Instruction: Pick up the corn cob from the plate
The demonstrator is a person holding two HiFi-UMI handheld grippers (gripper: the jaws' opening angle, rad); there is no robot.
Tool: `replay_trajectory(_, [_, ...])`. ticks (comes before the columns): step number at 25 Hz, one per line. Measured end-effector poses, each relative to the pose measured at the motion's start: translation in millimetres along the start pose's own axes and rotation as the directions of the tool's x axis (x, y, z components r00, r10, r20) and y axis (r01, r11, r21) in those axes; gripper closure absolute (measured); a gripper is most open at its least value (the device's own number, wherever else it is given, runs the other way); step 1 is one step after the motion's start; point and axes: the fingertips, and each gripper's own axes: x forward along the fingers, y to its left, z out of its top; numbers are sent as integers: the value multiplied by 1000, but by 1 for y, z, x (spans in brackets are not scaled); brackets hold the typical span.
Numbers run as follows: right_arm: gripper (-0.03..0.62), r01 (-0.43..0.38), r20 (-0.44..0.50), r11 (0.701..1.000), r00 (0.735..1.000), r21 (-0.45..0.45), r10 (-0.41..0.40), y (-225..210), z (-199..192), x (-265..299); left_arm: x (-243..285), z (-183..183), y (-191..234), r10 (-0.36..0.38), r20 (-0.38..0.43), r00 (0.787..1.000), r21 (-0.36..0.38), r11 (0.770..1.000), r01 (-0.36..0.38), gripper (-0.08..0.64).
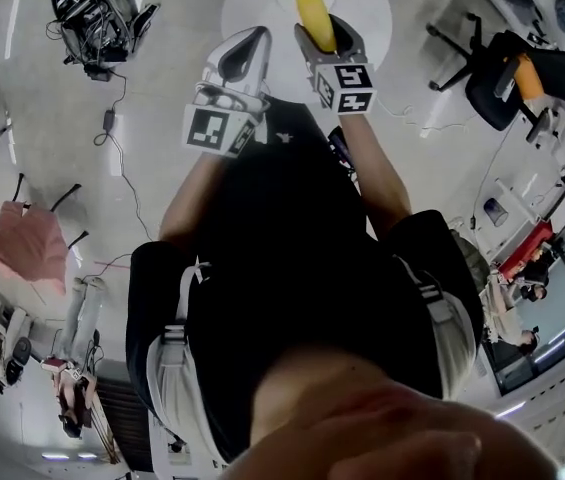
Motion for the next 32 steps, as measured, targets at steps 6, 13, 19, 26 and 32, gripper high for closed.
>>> replay_trajectory(6, [327,15,76,1000,997,4,-15,8,26,-32,-10,26,-13,-10,49,999,31,999,8,555])
replay_trajectory(13, [327,18,154,999,988,31,-23,14,47,-69,-20,46,-31,-31,71,997,66,998,26,555])
replay_trajectory(19, [326,37,208,999,977,16,-40,15,61,-96,-26,63,-44,-48,96,994,94,995,39,555])
replay_trajectory(26, [325,38,245,999,969,-4,-36,25,67,-119,-27,69,-55,-74,111,991,109,992,62,555])
replay_trajectory(32, [325,-2,270,1000,963,18,-3,35,69,-132,-25,68,-57,-96,101,990,114,990,85,555])
